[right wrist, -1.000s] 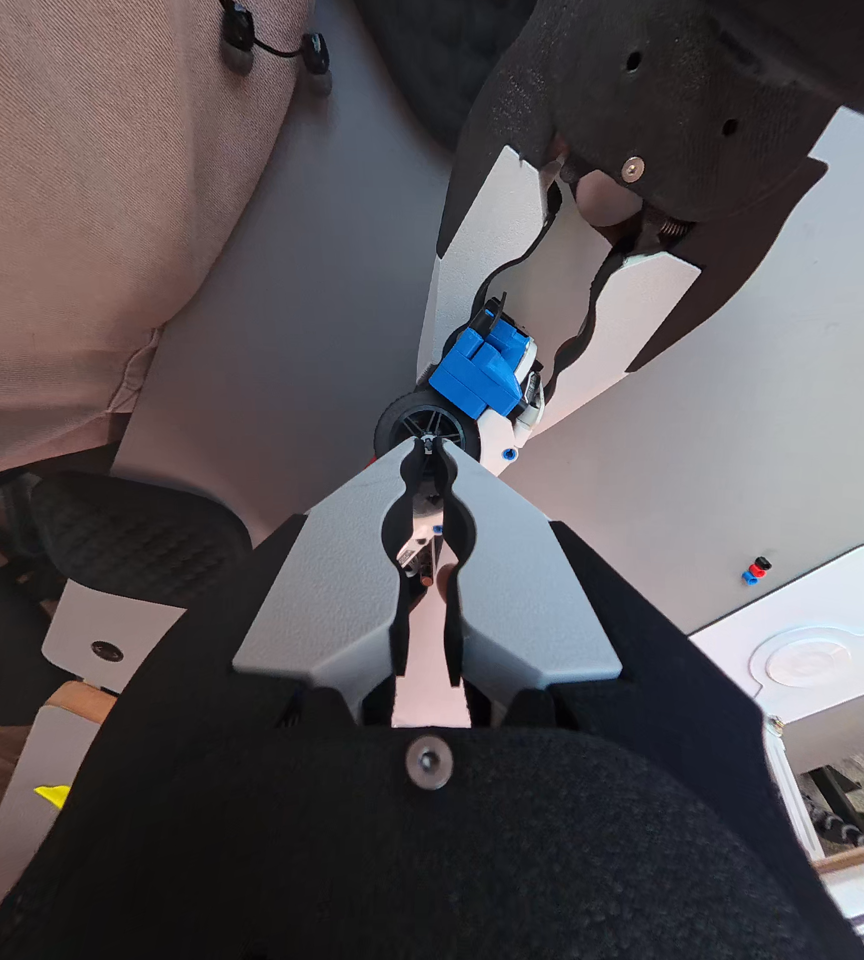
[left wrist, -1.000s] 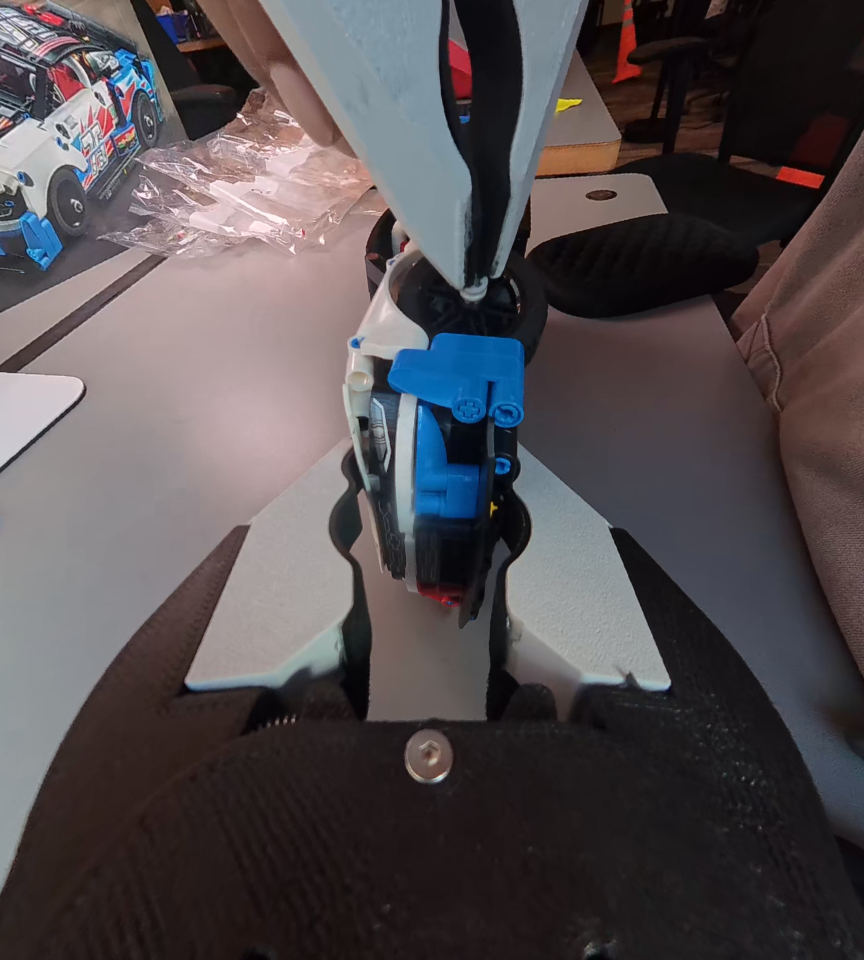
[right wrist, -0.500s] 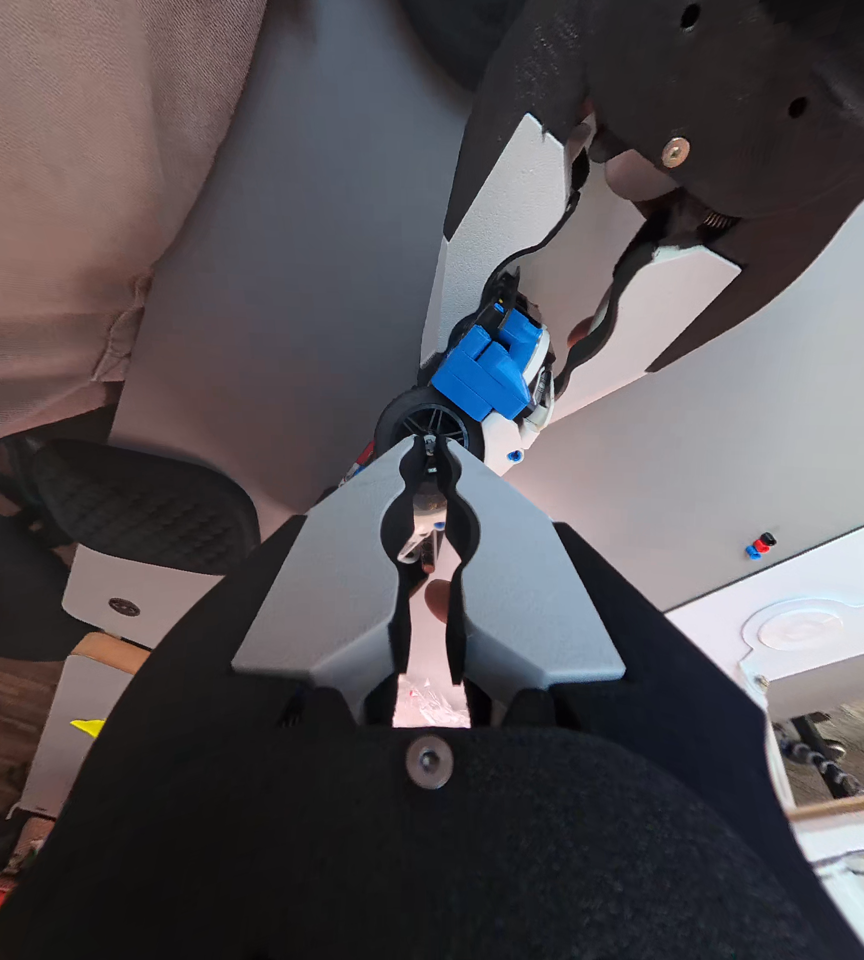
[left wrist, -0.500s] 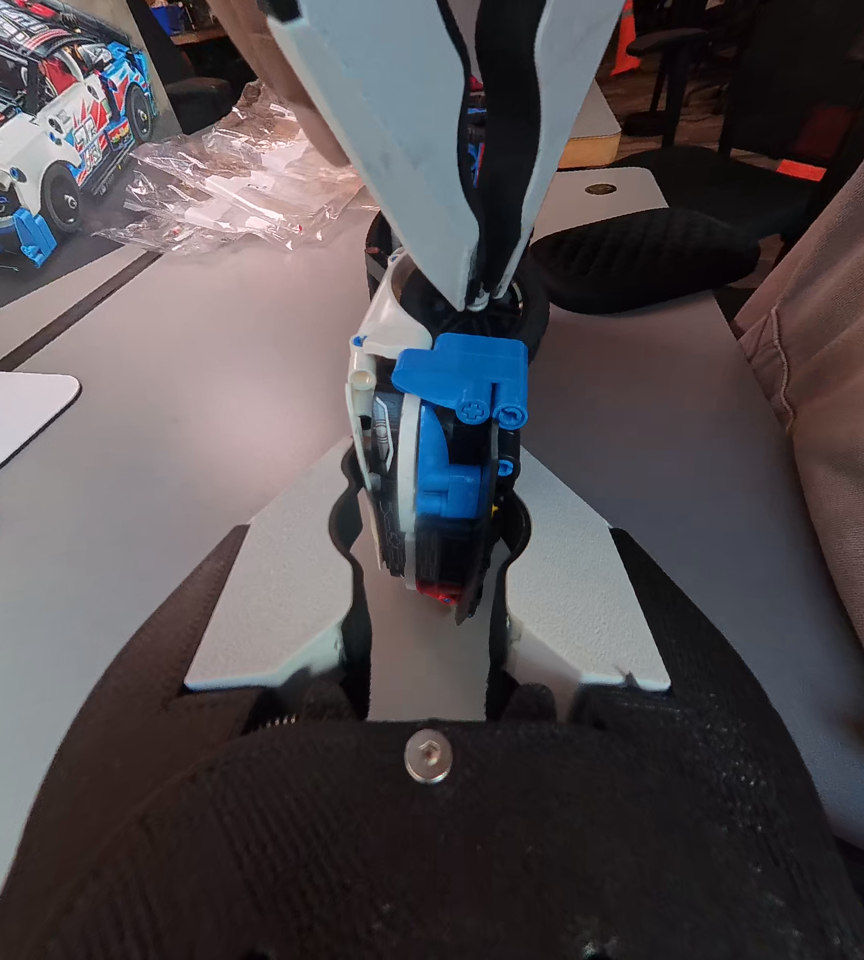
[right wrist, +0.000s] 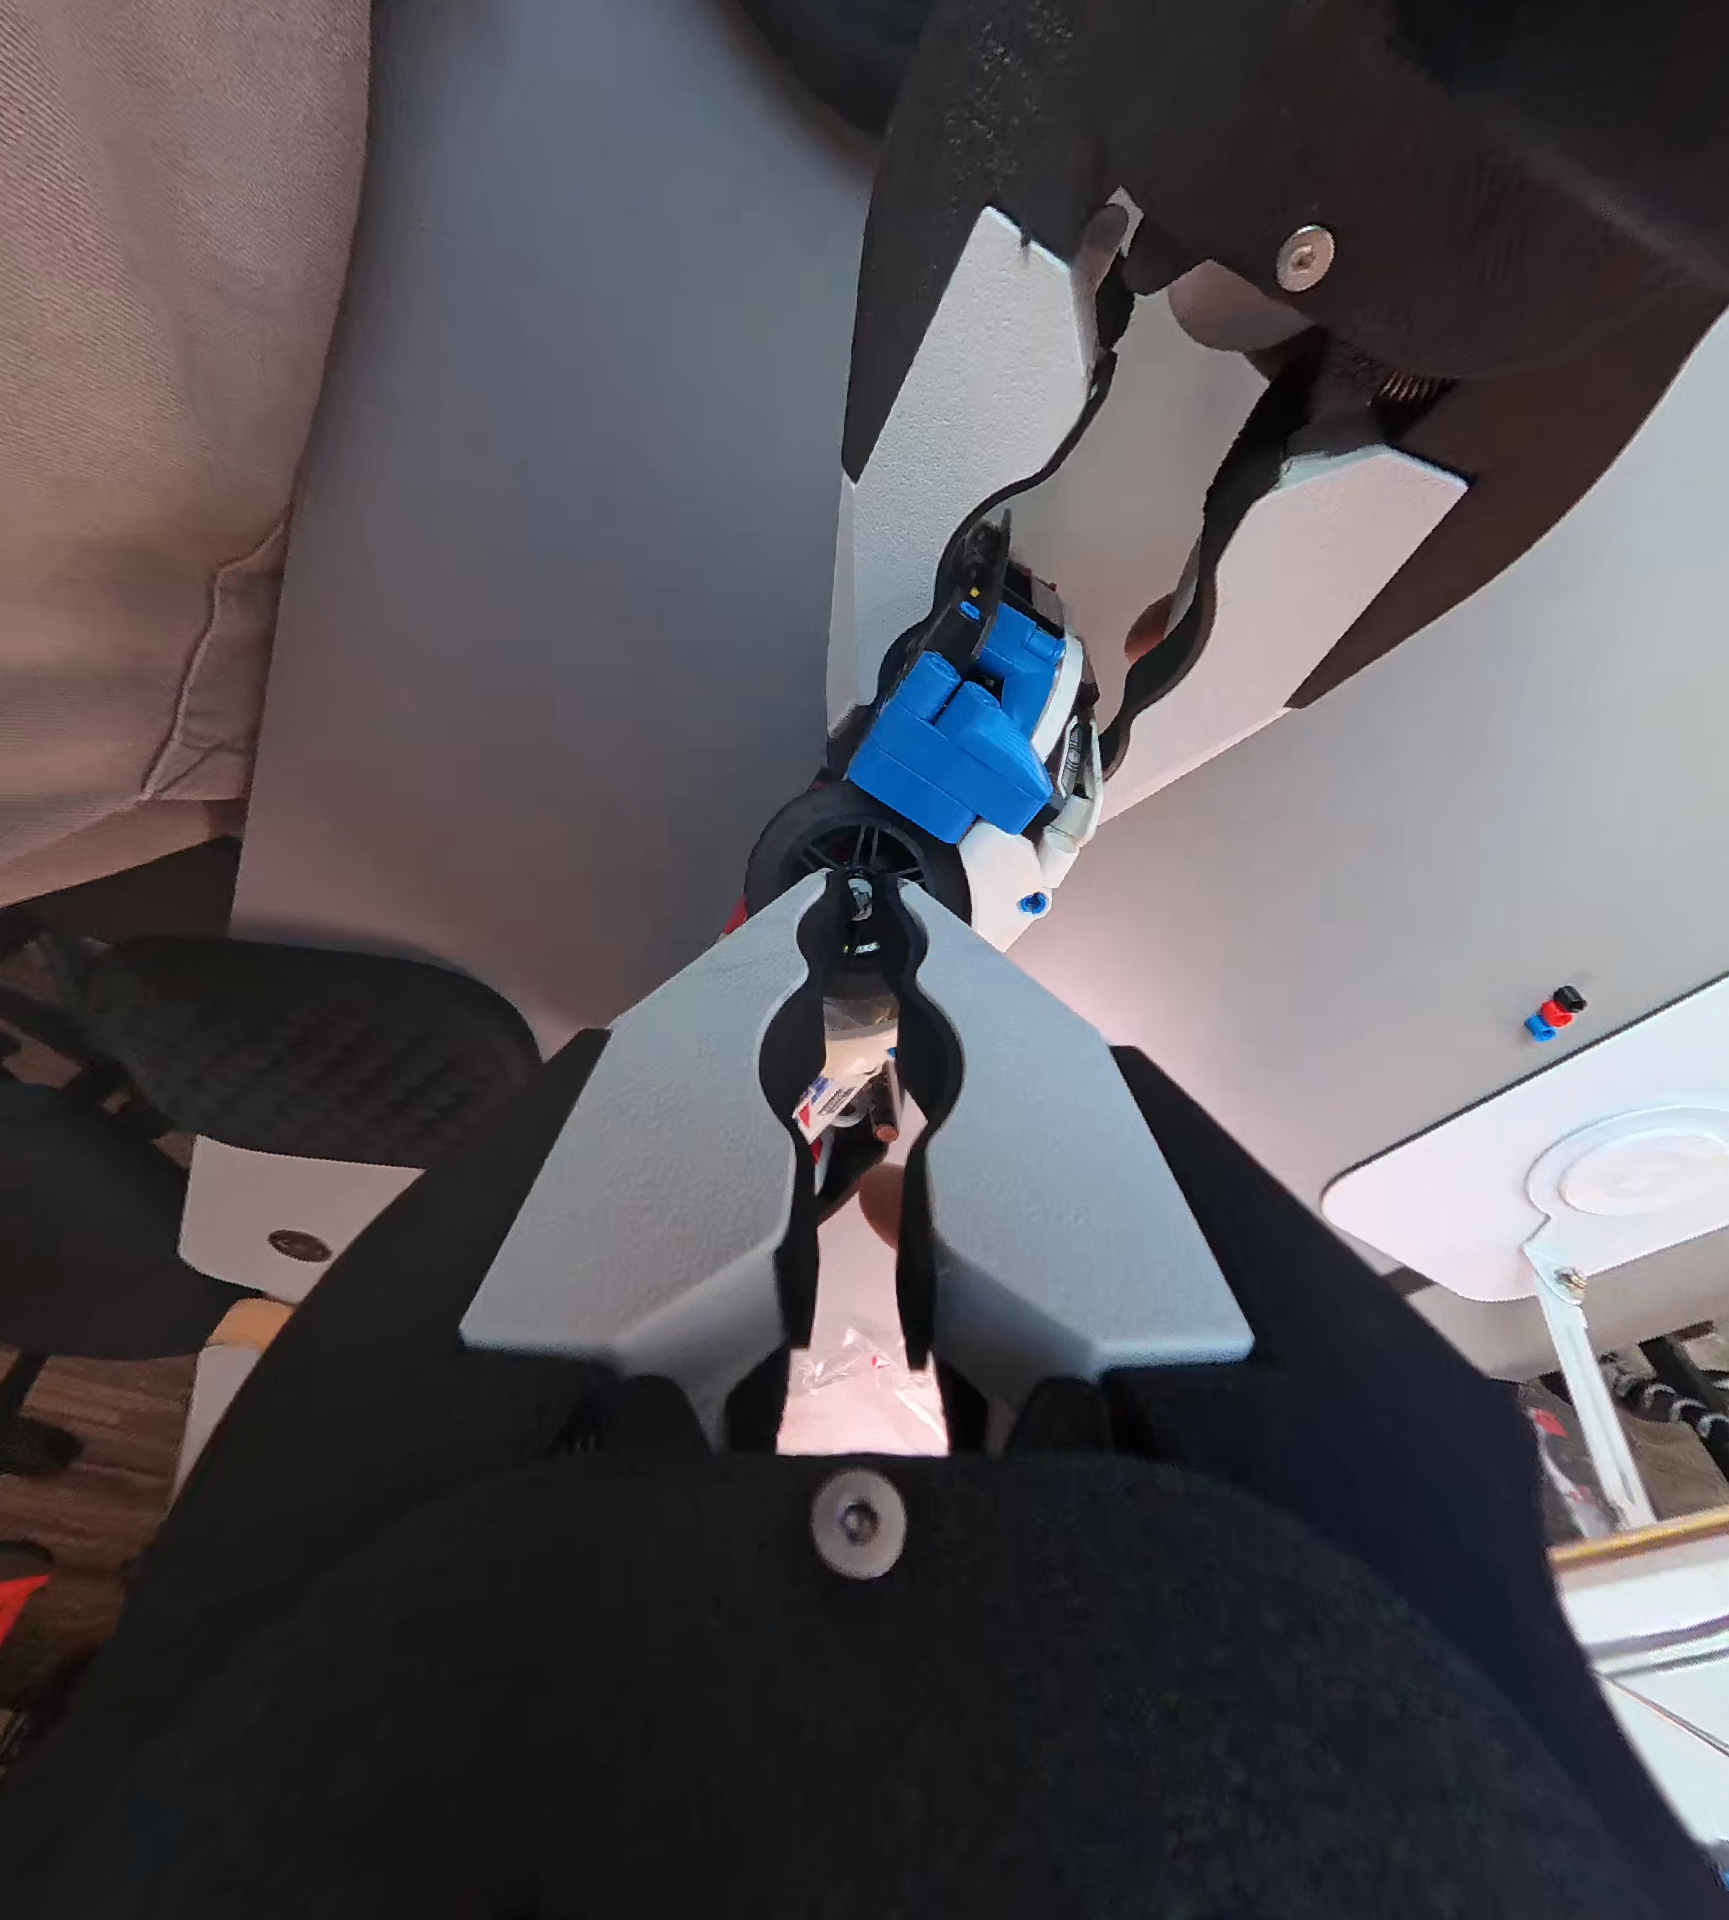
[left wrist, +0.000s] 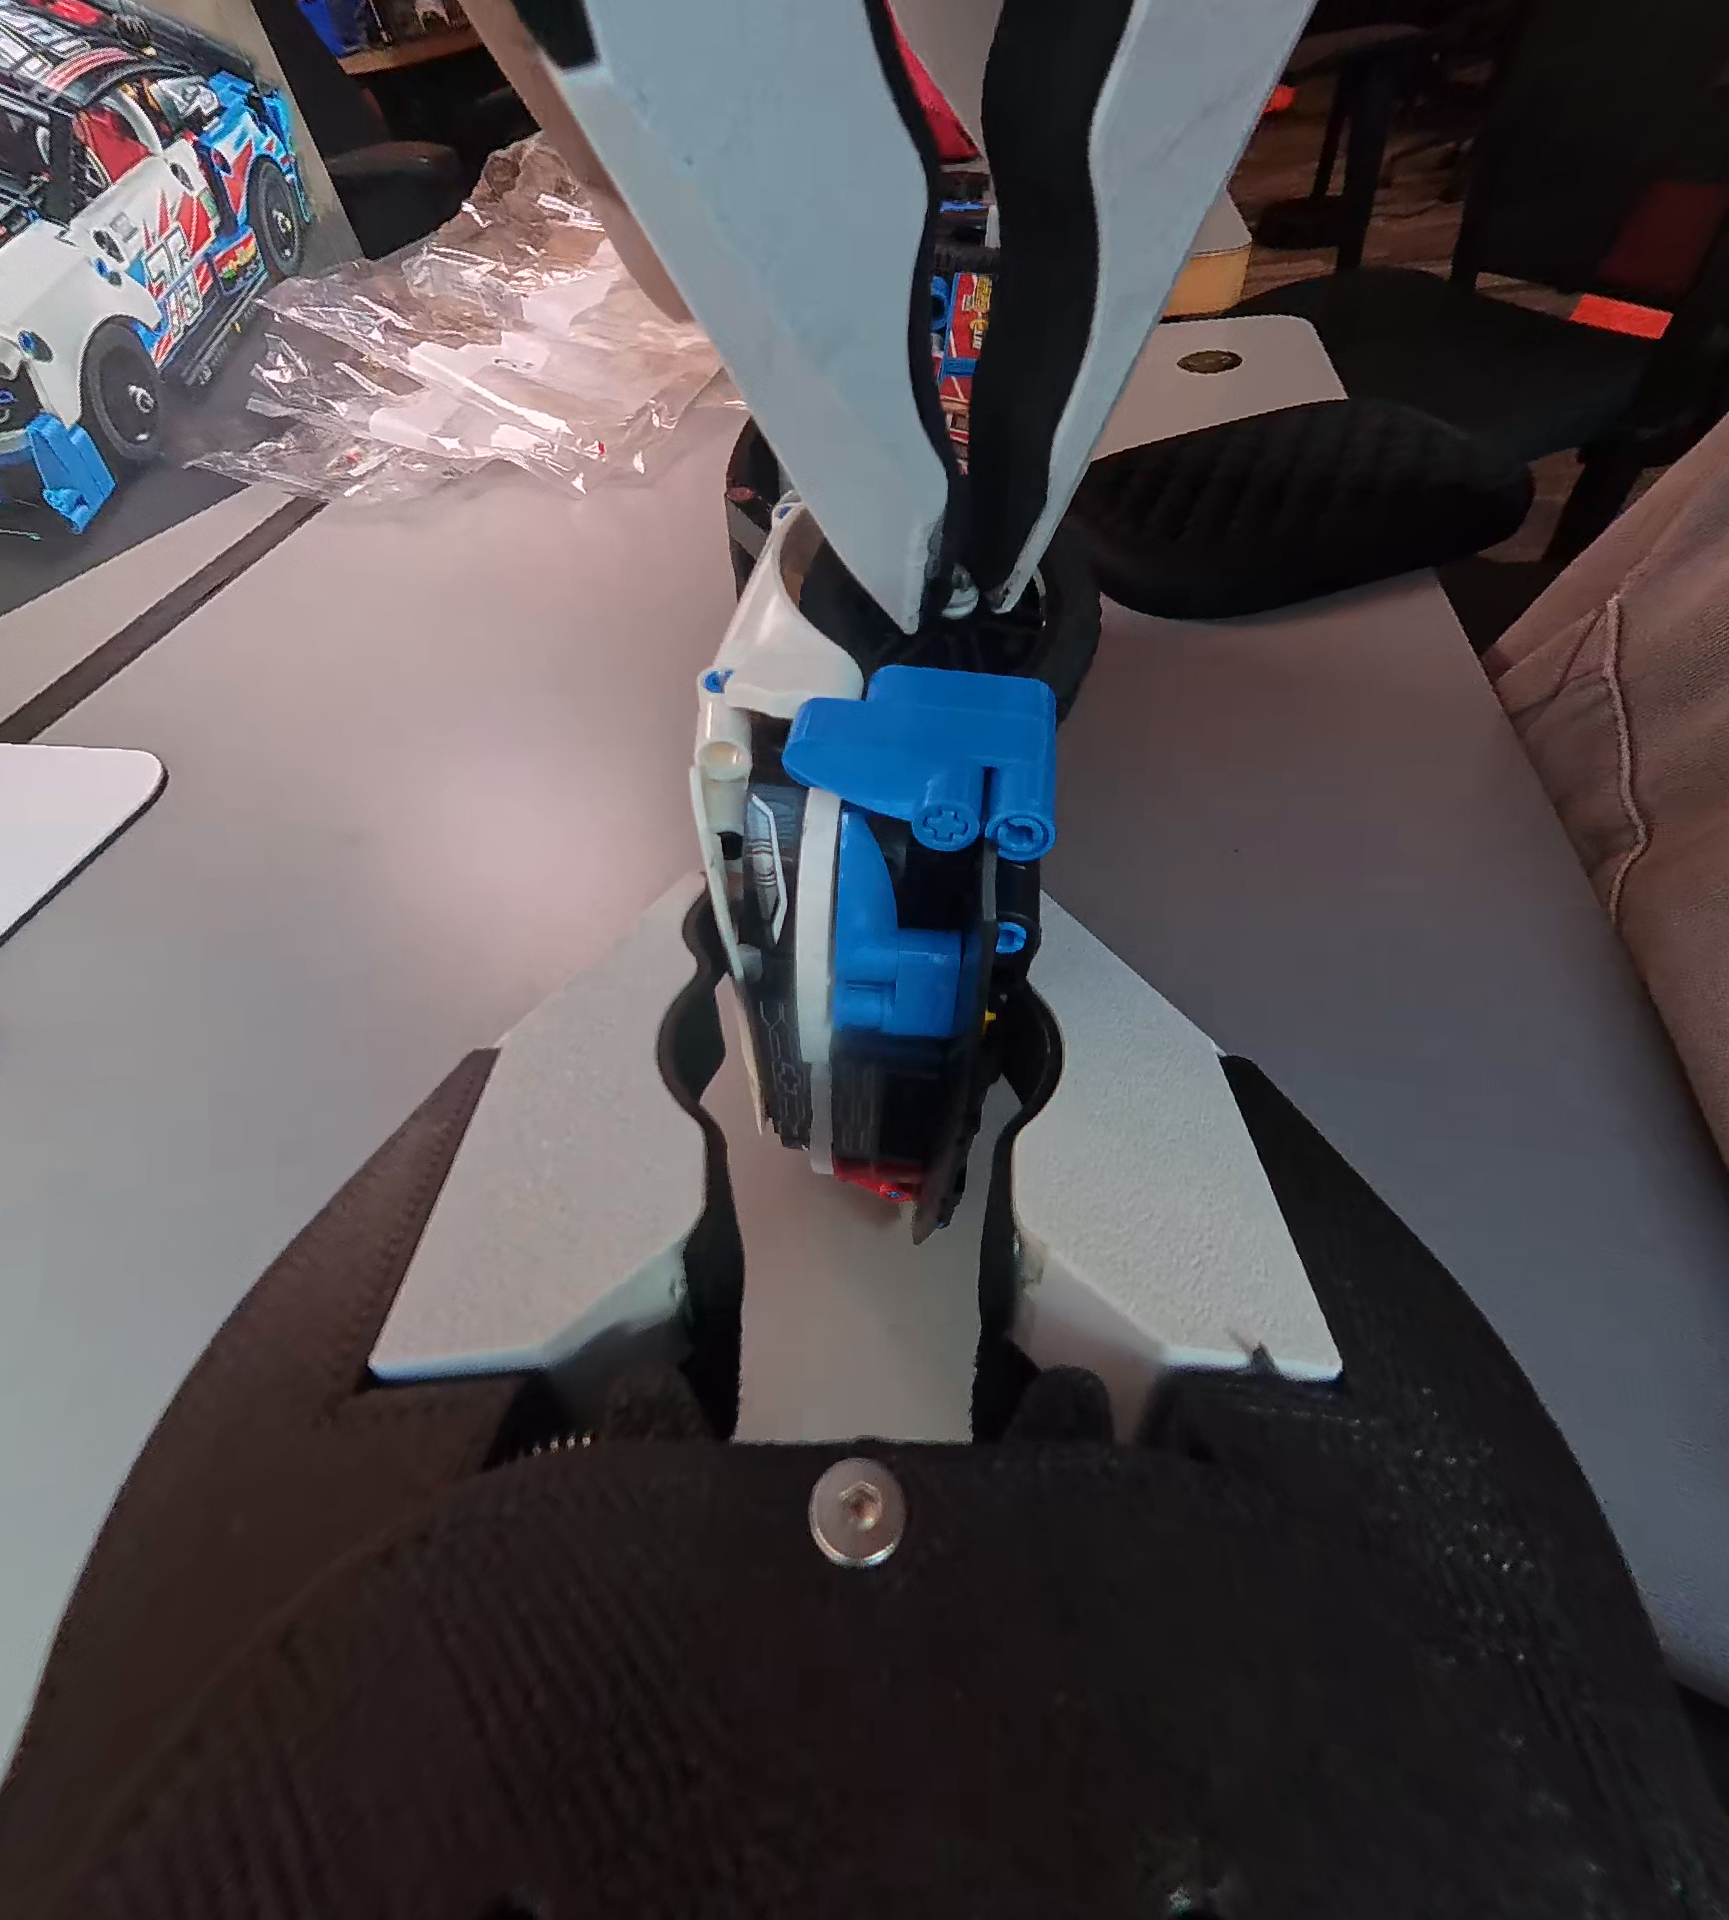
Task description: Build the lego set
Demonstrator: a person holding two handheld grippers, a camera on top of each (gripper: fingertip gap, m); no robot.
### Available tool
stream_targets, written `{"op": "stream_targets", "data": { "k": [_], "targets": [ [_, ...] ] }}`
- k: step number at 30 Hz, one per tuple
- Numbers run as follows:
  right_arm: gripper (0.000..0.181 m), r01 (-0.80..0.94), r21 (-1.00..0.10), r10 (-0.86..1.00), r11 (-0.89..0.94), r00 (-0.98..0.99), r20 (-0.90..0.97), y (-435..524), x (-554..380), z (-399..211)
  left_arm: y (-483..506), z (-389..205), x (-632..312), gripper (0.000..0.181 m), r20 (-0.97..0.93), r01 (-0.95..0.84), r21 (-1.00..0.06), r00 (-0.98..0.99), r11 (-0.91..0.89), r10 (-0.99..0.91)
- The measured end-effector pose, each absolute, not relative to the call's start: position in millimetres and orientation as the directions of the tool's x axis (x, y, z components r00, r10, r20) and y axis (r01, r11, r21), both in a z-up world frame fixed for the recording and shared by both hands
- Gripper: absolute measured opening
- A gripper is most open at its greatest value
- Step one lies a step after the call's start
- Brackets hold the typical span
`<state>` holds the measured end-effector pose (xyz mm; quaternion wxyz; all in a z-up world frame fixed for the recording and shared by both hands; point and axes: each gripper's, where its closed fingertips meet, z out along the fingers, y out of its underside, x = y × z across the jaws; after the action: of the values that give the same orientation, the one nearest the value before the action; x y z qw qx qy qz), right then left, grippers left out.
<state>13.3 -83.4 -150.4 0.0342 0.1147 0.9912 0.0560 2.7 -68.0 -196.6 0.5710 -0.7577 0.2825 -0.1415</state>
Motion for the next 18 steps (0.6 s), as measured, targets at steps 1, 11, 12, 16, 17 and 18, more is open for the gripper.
{"op": "stream_targets", "data": {
  "k": [1, 11, 12, 16, 17, 18],
  "targets": [
    [0.004, 0.207, 0.104, 0.211, 0.973, -0.977, -0.028, -84, 11, -149, -68, -196, 2, 0.05, -0.104, -0.262, -0.947, 0.801, -0.189, -0.59],
    [0.035, 0.433, -0.316, 0.486, 0.844, -0.867, 0.11, -60, 15, -102, -69, -195, -1, 0.049, -0.075, -0.231, -0.953, 0.804, -0.194, -0.59],
    [0.039, 0.453, -0.341, 0.518, 0.824, -0.846, 0.126, -53, 20, -103, -69, -195, -1, 0.049, -0.07, -0.226, -0.954, 0.804, -0.195, -0.59],
    [0.057, 0.52, -0.407, 0.631, 0.751, -0.747, 0.212, -18, 46, -107, -69, -195, -2, 0.049, -0.064, -0.221, -0.955, 0.804, -0.197, -0.591],
    [0.06, 0.535, -0.424, 0.658, 0.73, -0.719, 0.225, -9, 54, -109, -69, -195, -2, 0.049, -0.061, -0.218, -0.956, 0.804, -0.197, -0.591],
    [0.059, 0.551, -0.448, 0.687, 0.705, -0.688, 0.235, -2, 61, -110, -69, -195, -2, 0.049, -0.059, -0.215, -0.957, 0.804, -0.196, -0.592]
  ]
}}
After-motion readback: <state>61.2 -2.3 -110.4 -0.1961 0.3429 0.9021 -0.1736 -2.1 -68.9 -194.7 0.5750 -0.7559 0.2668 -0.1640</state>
